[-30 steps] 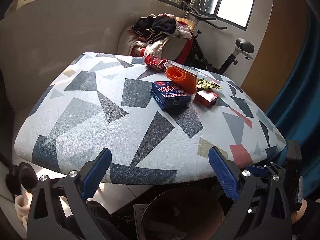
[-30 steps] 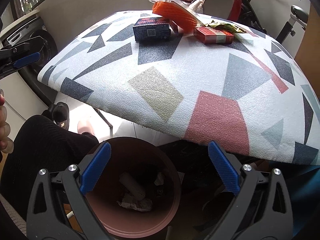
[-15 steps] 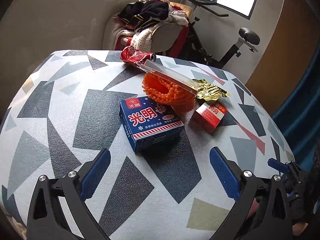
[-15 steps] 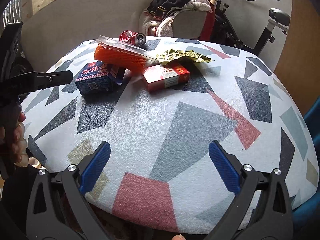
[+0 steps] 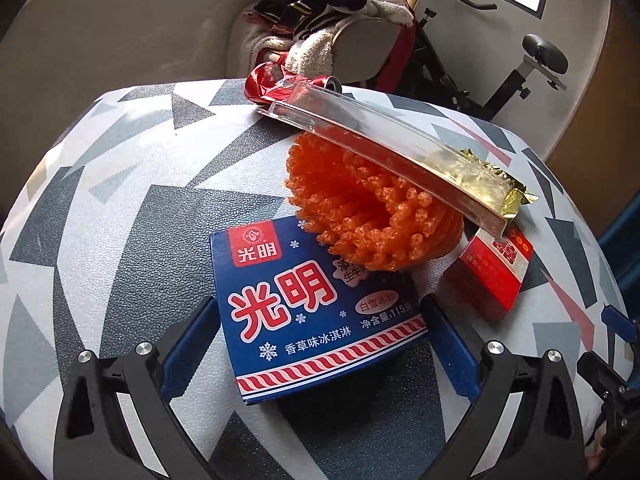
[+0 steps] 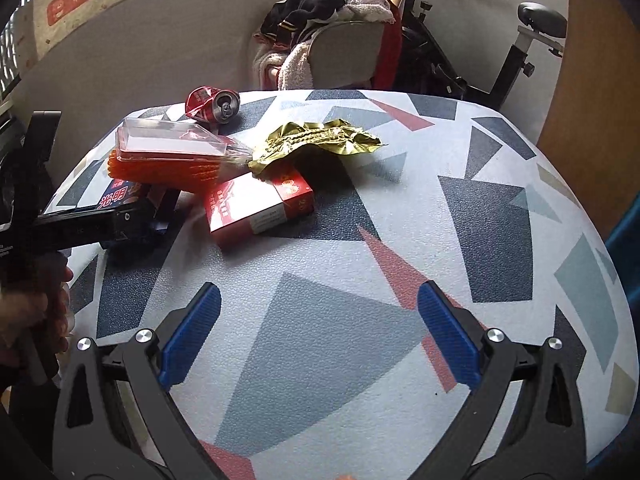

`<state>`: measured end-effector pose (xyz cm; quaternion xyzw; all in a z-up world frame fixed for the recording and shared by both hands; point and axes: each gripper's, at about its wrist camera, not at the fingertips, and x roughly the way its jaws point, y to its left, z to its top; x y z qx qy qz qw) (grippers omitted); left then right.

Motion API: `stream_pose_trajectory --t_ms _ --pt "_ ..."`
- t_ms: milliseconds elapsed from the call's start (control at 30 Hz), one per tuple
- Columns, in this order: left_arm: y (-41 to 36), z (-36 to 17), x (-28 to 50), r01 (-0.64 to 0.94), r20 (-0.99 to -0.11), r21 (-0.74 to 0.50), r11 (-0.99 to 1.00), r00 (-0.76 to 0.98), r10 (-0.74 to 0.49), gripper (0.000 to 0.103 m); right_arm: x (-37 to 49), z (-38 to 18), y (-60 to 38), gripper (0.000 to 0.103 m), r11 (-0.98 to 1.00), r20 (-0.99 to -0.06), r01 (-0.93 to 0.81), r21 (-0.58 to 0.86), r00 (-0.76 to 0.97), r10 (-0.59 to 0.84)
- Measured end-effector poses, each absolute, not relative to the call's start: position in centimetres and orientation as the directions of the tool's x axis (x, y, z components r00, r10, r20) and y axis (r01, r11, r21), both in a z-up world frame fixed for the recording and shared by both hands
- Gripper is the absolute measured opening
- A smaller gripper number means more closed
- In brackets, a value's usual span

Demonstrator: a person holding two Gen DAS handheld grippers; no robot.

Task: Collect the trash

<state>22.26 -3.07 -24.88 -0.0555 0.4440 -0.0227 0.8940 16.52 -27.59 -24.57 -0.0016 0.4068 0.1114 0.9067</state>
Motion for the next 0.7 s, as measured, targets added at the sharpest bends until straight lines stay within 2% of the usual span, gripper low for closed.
stream_pose_trajectory --t_ms 100,300,467,533,667,700 --pt "-2.5 -25.1 22.0 -0.003 -0.781 -0.133 0.991 0.616 -0.103 0.086 18.2 -24.3 -27.4 0.097 0.974 -0.730 -0.207 0.096 0.651 0.210" --pt "-2.9 -25.0 21.3 -0.010 -0.765 -0.127 0.992 0.638 -0.092 0.084 22.9 -23.3 -27.0 0.097 0.969 -0.682 -0.202 0.141 0.690 0.243" --pt "-3.1 -25.0 21.1 -0.011 -0.762 -0.137 0.990 0.640 -0.098 0.084 27.6 -24.5 -28.3 0.097 0.916 -0.678 -0.109 0.385 0.641 0.361" --pt "-3.0 -25.0 21.2 -0.013 -0.761 -0.140 0.990 0.641 -0.099 0.084 29.1 -25.7 -28.5 0.088 0.872 -0.666 -0.073 0.484 0.616 0.421" --pt "-2.9 -25.0 21.2 -0.015 -0.760 -0.140 0.990 0.643 -0.098 0.084 31.4 -27.4 -28.5 0.086 0.824 -0.668 0.016 0.566 0.594 0.448" --pt "-2.7 -25.1 21.2 -0.015 -0.759 -0.140 0.990 0.643 -0.098 0.084 31.9 -27.8 -28.6 0.083 0.808 -0.664 0.041 0.588 0.594 0.454"
